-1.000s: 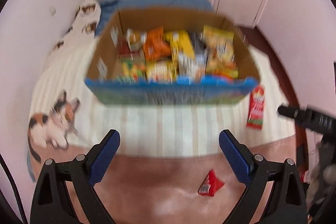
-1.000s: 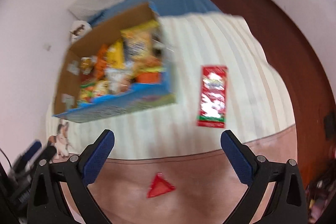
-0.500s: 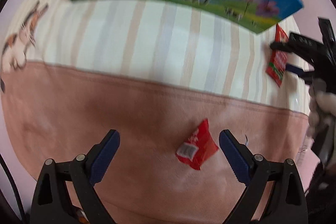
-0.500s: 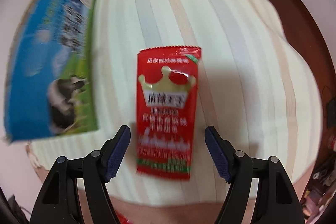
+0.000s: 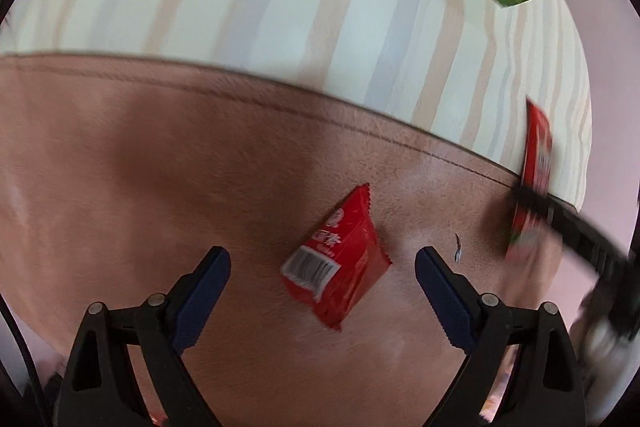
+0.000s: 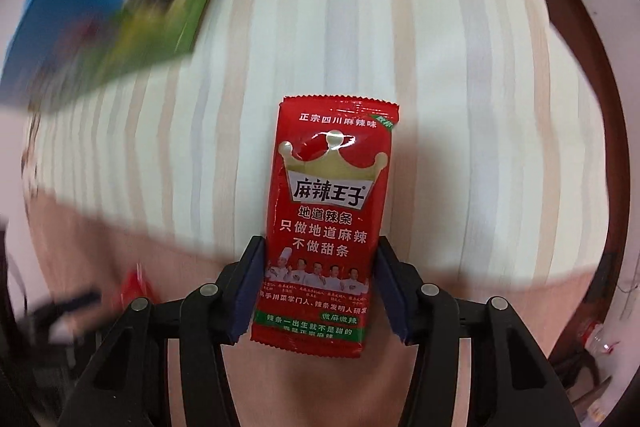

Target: Organize snacks

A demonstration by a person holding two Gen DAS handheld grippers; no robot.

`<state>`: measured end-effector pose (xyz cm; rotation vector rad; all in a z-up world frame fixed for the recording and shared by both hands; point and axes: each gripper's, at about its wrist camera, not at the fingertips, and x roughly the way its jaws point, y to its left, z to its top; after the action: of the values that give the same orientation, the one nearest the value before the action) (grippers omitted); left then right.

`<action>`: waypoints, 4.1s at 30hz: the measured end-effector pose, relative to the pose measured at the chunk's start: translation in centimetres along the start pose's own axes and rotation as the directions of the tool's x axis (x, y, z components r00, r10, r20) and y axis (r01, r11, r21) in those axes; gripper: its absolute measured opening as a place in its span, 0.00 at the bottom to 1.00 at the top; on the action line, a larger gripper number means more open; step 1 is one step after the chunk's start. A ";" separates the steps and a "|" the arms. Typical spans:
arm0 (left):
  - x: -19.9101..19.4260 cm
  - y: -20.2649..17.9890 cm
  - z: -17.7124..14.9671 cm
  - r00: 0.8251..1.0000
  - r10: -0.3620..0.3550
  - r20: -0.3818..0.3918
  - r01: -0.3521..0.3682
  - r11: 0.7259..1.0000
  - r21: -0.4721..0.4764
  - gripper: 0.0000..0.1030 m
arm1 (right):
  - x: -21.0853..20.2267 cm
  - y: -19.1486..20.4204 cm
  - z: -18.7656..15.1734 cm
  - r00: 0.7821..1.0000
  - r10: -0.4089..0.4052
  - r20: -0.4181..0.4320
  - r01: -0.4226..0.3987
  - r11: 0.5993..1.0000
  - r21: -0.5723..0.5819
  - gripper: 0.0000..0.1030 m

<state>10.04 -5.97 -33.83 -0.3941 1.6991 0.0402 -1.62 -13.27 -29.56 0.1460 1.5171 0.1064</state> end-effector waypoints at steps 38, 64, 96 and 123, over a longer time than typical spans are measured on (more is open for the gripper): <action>-20.2 -0.6 5.6 0.928 -0.276 0.251 0.235 0.955 0.179 0.49 | -15.0 13.5 1.7 0.923 0.244 0.299 -0.255 0.967 -0.002 0.49; -18.3 5.2 28.5 0.964 0.042 0.263 -0.087 0.983 0.162 0.50 | -7.7 21.0 22.4 0.961 -0.010 0.277 0.017 1.000 -0.022 0.50; -23.6 1.4 17.2 0.845 0.118 0.521 -0.270 0.936 0.226 0.84 | -13.1 19.6 15.6 0.910 -0.158 0.382 0.144 0.987 0.066 0.98; -34.2 3.6 -1.6 0.693 -0.011 0.721 -0.225 0.947 0.231 0.84 | -28.5 23.3 -2.9 0.767 -0.106 0.632 0.130 0.991 0.009 0.99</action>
<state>11.33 5.10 -1.24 -0.0170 0.9124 0.0151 -5.48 5.25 2.16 0.0459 0.8382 -0.0209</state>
